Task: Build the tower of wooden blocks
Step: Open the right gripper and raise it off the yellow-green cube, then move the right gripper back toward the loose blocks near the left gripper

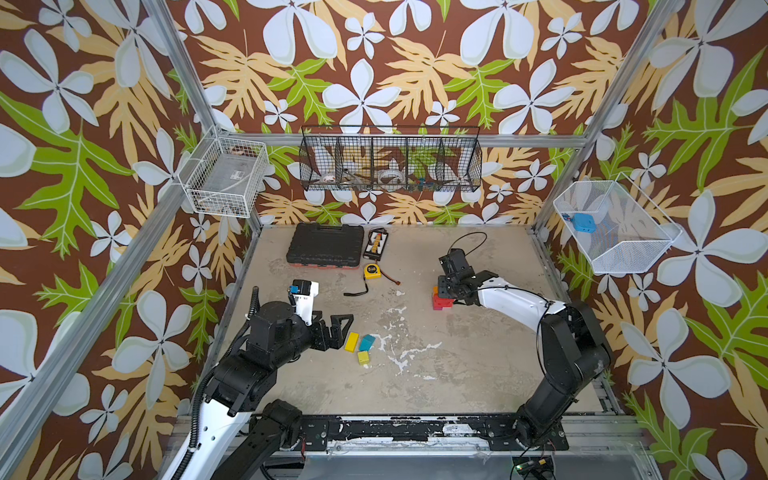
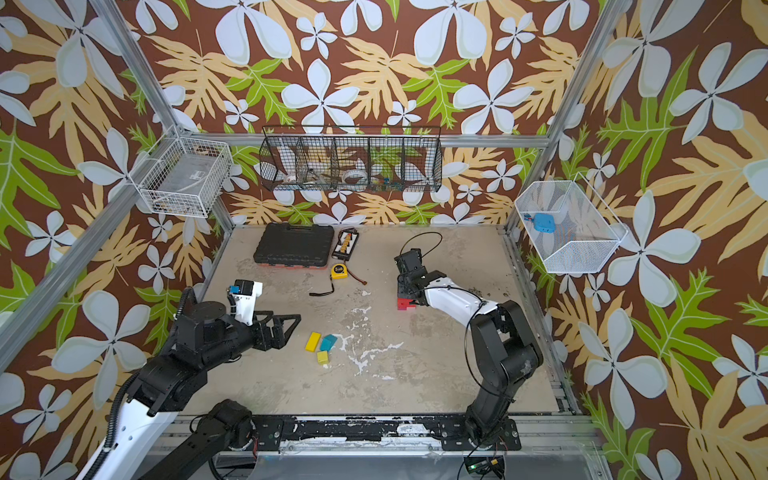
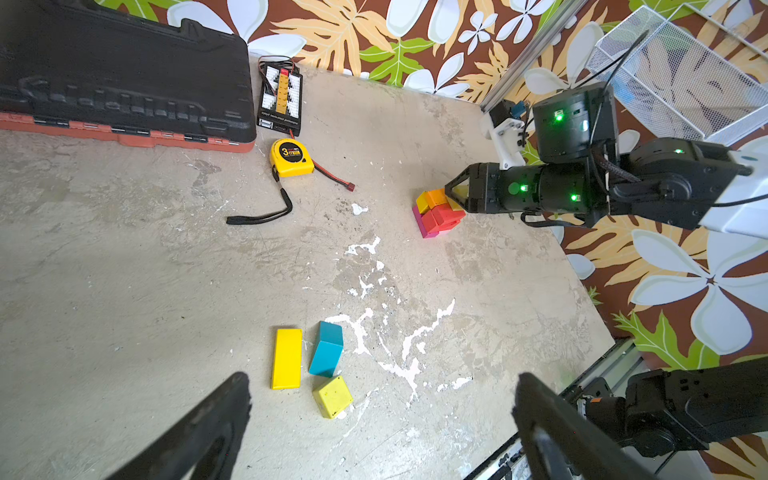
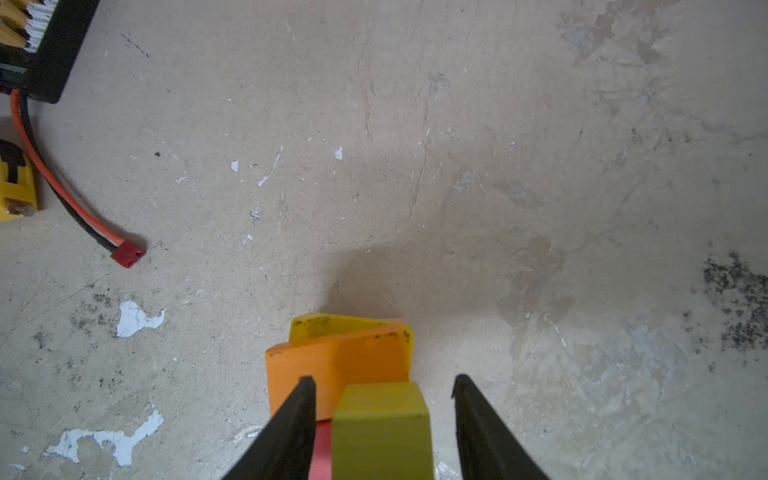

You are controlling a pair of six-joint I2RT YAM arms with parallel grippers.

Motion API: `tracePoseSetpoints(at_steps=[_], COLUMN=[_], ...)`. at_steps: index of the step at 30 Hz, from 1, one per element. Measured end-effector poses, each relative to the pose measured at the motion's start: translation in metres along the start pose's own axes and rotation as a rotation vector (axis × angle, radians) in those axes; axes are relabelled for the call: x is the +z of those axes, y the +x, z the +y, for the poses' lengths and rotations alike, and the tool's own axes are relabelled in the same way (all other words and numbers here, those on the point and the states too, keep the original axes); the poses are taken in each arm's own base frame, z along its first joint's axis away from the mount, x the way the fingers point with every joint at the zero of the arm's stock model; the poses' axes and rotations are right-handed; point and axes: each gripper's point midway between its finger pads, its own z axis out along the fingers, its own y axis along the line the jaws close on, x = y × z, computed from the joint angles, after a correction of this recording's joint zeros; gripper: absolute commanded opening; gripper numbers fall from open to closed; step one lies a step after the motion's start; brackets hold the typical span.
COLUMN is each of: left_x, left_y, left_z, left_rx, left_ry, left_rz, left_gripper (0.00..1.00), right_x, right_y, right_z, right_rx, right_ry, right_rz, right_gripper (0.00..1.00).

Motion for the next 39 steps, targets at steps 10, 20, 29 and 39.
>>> tracePoseSetpoints(at_steps=[10,20,29,39], left_x=[0.001,0.004,0.01,0.013], left_y=[0.0,0.002,0.002,0.003], left_z=[0.0,0.002,0.008,0.011], left_rx=[-0.001,-0.003,-0.023,-0.032], left_ry=[-0.002,-0.007,-0.042,-0.054], left_rz=[0.005,0.016,0.028,0.036], left_gripper=[1.0,1.0,1.0,1.0], right_x=[-0.035,-0.084,-0.13,-0.14], right_y=[-0.005,-0.018,-0.024,0.025], right_z=[-0.011,-0.011,0.059,0.13], right_rx=[0.021,0.111,0.052,-0.132], right_ry=[-0.02,-0.134,-0.339,-0.369], right_rz=[-0.065,-0.191,-0.237,-0.252], right_gripper=[0.67,0.76,0.81,0.9])
